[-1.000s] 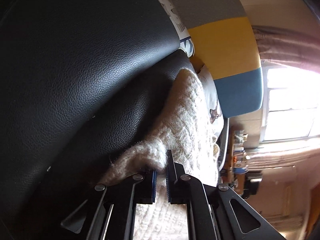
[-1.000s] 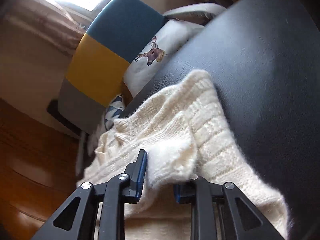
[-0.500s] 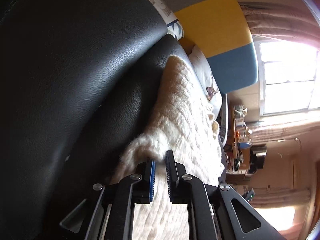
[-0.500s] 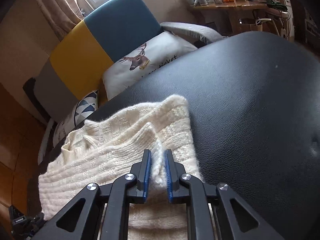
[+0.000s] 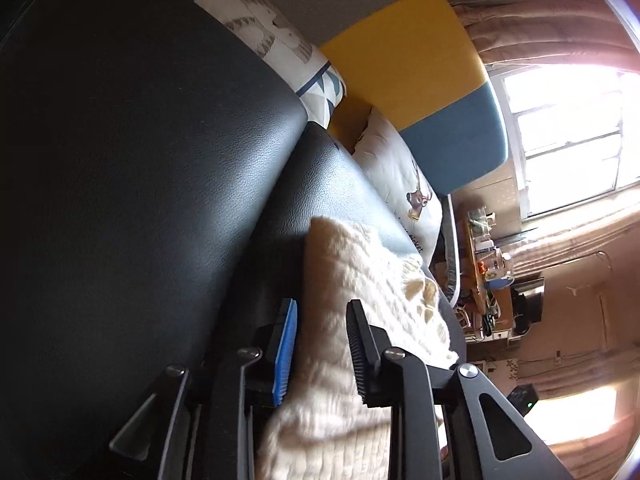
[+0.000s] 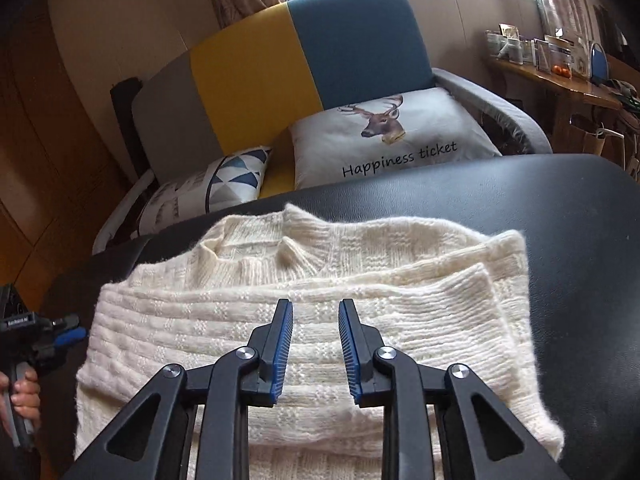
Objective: Fold clothes
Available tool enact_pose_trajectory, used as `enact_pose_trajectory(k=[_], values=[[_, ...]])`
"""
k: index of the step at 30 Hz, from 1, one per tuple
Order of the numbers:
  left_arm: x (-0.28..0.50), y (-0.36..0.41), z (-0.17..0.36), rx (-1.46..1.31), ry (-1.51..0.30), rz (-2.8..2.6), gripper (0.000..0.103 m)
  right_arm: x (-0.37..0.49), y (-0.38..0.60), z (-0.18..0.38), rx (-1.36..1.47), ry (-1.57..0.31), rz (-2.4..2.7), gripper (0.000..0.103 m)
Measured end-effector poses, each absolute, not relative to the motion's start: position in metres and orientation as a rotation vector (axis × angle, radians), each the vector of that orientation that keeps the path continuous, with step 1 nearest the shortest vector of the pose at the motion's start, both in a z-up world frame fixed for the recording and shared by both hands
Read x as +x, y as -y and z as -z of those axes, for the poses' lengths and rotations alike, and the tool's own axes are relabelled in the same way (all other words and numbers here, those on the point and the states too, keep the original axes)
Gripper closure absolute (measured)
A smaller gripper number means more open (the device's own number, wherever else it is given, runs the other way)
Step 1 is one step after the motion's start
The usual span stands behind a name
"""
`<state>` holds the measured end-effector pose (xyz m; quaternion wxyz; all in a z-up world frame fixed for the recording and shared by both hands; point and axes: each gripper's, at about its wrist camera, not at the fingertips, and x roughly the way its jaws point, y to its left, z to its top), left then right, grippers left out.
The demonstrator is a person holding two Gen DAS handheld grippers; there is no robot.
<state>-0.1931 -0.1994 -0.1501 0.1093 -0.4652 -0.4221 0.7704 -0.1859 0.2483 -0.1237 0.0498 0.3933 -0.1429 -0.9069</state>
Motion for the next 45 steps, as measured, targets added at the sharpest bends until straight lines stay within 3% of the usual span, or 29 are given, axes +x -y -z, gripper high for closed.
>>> enact_pose_trajectory(k=[6,7,9,12,16,18,21,26,34,38,45], values=[[-0.240,0.190,0.167,-1.365,1.250,-2.174,0.073,-0.182,-0.257,0.156,1.199,0.521,2.736,0.079],[-0.244,0.187,0.168,-1.366,1.227,-2.174,0.086,-0.180,-0.259,0.157,1.185,0.541,2.731,0.079],[-0.244,0.180,0.158,-1.300,1.163,-2.220,0.092,-0.179,-0.264,0.159,1.170,0.585,2.714,0.079],[-0.240,0.171,0.143,-1.279,0.994,-2.382,0.093,-0.177,-0.268,0.161,1.156,0.620,2.704,0.080],[-0.246,0.153,0.144,-1.411,0.625,-2.606,0.093,-0.178,-0.255,0.157,1.190,0.504,2.752,0.080],[-0.247,0.147,0.137,-1.418,0.555,-2.635,0.093,-0.178,-0.250,0.156,1.202,0.454,2.771,0.080],[-0.238,0.155,0.121,-1.387,0.646,-2.655,0.089,-0.177,-0.253,0.157,1.196,0.483,2.761,0.080],[-0.182,0.164,0.094,-1.194,0.788,-2.586,0.090,-0.179,-0.260,0.159,1.184,0.542,2.738,0.080],[-0.158,0.128,0.120,-1.272,0.632,-2.548,0.090,-0.168,-0.272,0.138,1.200,0.525,2.790,0.080],[-0.153,0.115,0.140,-1.330,0.563,-2.552,0.099,-0.155,-0.289,0.152,1.268,0.499,2.813,0.080],[-0.156,0.104,0.124,-1.355,0.462,-2.554,0.100,-0.150,-0.296,0.149,1.238,0.553,2.801,0.080]])
